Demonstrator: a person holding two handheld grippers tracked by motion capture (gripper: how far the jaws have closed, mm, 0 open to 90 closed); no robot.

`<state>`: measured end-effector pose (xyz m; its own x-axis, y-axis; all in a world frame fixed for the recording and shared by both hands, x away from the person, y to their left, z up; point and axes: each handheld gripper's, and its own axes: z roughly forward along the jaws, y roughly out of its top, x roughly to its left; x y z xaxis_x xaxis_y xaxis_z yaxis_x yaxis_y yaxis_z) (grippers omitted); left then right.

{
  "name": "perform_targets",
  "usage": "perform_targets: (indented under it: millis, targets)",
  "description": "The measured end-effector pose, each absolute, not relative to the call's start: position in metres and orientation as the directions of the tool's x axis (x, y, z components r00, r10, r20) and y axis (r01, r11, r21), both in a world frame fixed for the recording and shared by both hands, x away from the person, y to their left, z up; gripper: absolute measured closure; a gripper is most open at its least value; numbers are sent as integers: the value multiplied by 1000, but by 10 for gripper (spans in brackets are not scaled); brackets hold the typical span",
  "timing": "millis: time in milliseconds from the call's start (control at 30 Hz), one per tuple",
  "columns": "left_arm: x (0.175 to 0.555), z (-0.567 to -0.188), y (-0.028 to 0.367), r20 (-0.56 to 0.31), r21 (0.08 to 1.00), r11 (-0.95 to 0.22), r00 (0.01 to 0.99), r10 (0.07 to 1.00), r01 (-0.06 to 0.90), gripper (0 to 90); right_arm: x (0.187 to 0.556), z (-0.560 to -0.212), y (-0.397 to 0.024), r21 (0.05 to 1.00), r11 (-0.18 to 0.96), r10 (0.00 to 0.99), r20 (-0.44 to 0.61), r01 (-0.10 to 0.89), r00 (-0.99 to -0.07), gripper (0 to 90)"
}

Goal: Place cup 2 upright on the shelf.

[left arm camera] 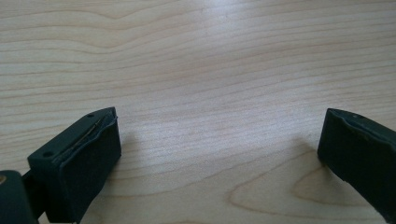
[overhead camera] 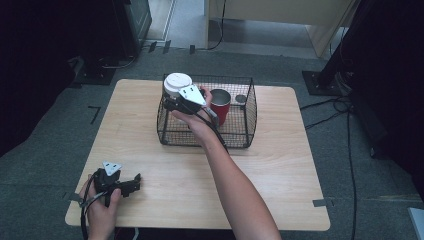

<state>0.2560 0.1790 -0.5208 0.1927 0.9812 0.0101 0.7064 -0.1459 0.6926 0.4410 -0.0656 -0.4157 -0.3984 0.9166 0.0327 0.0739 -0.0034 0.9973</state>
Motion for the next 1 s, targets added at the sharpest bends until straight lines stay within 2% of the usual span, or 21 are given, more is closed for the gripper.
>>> perform_targets:
  millis: [1000]
  targets:
    - [256, -521, 179, 12, 692, -148, 194, 981, 706, 0, 459, -446, -68, 978, 100, 911, -16, 183, -413, 158]
